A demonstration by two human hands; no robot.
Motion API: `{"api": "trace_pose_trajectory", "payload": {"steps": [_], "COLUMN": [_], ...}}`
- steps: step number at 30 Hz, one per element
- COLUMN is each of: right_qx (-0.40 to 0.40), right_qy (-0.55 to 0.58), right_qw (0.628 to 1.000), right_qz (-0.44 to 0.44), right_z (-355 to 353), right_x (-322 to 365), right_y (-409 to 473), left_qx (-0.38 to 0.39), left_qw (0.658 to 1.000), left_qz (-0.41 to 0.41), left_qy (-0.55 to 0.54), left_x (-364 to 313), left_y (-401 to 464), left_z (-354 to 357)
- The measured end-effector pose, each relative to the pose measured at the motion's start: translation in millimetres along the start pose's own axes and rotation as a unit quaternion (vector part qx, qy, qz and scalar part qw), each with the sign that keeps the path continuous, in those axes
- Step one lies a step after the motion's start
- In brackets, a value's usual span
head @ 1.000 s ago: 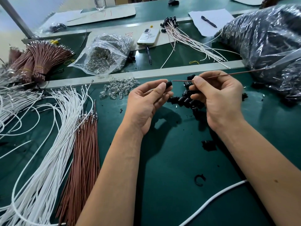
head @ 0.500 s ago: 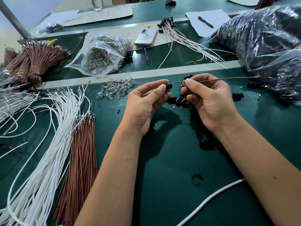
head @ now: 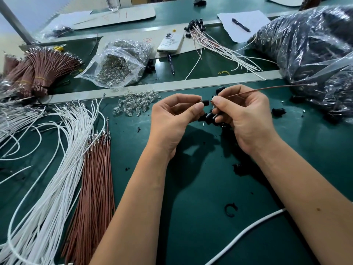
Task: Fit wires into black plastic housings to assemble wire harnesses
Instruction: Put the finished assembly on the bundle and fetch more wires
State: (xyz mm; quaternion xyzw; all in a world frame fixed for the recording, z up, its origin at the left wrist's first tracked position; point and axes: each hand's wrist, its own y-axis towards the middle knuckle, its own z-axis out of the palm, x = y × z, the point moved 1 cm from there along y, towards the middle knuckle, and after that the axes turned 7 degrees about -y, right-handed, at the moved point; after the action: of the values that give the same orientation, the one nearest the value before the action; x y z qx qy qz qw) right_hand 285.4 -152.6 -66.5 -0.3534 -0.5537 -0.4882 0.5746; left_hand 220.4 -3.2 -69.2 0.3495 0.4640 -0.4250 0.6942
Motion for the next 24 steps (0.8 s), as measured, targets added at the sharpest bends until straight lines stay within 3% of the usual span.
{"api": "trace_pose_trajectory", "payload": {"steps": [6, 12, 15, 19, 21, 24], "right_qx": [0.008, 0.027, 0.038, 0.038, 0.055, 0.068], "right_qy": [0.003, -0.076, -0.038, -0.072, -0.11, -0.177], "right_qw": [1.0, 0.996, 0.999, 0.995, 0.989, 0.975], "right_qz": [-0.025, -0.024, -0.005, -0.049, -0.077, -0.113], "right_z": [-1, 2, 2, 5, 8, 14], "right_x": [1, -1, -2, -3, -4, -4], "right_y": [1, -2, -1, -3, -7, -12], "left_qx": [0.037, 0.052, 0.038, -0.028, -0.052, -0.081], "left_qw": [0.992, 0.994, 0.997, 0.948, 0.934, 0.942], "left_qz": [0.025, 0.007, -0.058, -0.128, -0.131, -0.116], "left_qy": [0.114, 0.097, -0.026, -0.291, -0.328, -0.303], "left_x": [2, 0, -5, -12, -12, -10], "left_y": [-2, -3, -2, 1, 1, 1], "left_z": [5, 9, 9, 7, 7, 9]}}
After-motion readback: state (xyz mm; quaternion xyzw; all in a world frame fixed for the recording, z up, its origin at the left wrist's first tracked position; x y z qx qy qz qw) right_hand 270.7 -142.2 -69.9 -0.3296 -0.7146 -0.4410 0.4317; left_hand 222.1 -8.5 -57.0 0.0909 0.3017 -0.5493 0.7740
